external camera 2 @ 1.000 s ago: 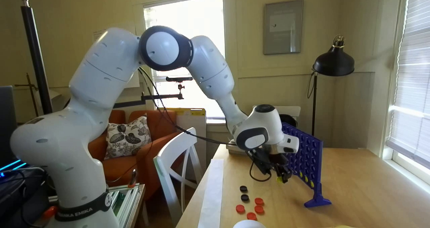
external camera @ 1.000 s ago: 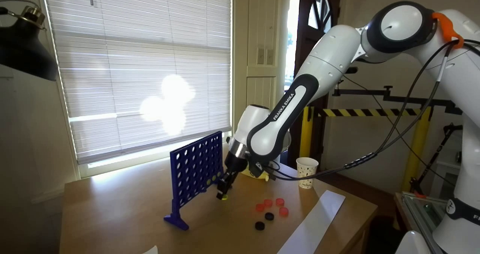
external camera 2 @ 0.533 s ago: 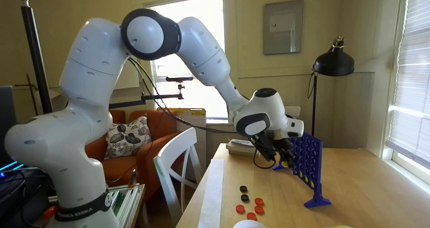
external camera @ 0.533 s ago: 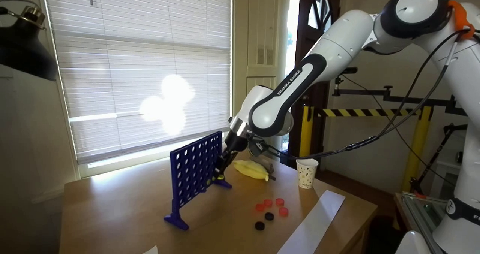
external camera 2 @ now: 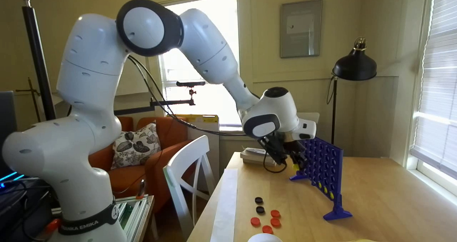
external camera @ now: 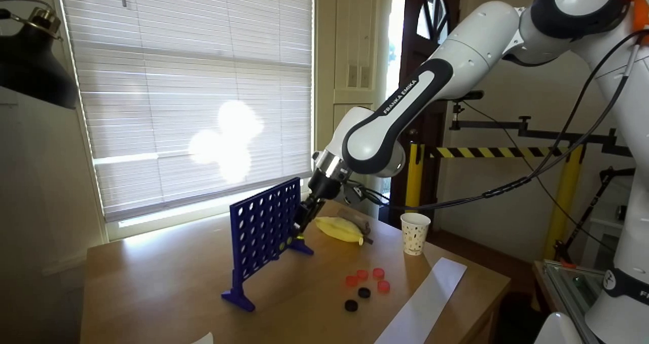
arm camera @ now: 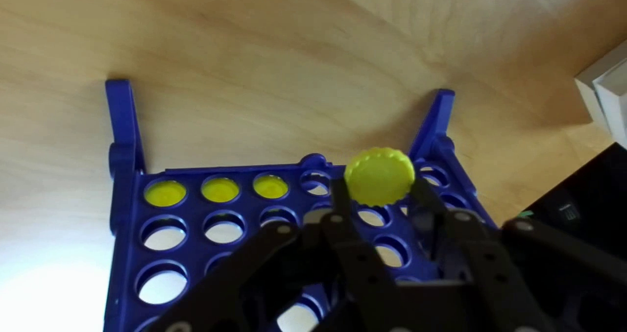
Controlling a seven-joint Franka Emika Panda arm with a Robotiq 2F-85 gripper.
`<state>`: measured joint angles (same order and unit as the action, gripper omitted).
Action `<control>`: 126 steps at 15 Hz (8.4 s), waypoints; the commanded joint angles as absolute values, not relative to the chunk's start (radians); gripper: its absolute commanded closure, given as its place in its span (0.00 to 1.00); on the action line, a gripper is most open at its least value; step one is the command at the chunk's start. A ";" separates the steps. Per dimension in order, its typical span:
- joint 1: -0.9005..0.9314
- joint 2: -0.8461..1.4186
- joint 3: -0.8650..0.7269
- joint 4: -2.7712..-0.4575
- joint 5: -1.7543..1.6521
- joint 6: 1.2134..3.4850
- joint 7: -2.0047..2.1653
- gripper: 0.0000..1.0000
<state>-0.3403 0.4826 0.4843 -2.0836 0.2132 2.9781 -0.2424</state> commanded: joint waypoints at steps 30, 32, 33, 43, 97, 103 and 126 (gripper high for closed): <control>-0.563 0.514 0.685 -2.322 -0.141 3.798 -0.169 0.91; -0.465 0.510 0.558 -2.311 -0.209 3.844 -0.089 0.91; -0.415 0.509 0.496 -2.310 -0.230 3.870 -0.054 0.91; -0.116 0.507 0.187 -2.294 -0.227 4.022 0.054 0.91; 0.247 0.695 0.025 -2.008 0.336 4.250 -0.202 0.91; 0.262 0.690 0.028 -2.030 0.365 4.248 -0.214 0.91; 0.286 0.677 0.020 -2.045 0.431 4.215 -0.268 0.91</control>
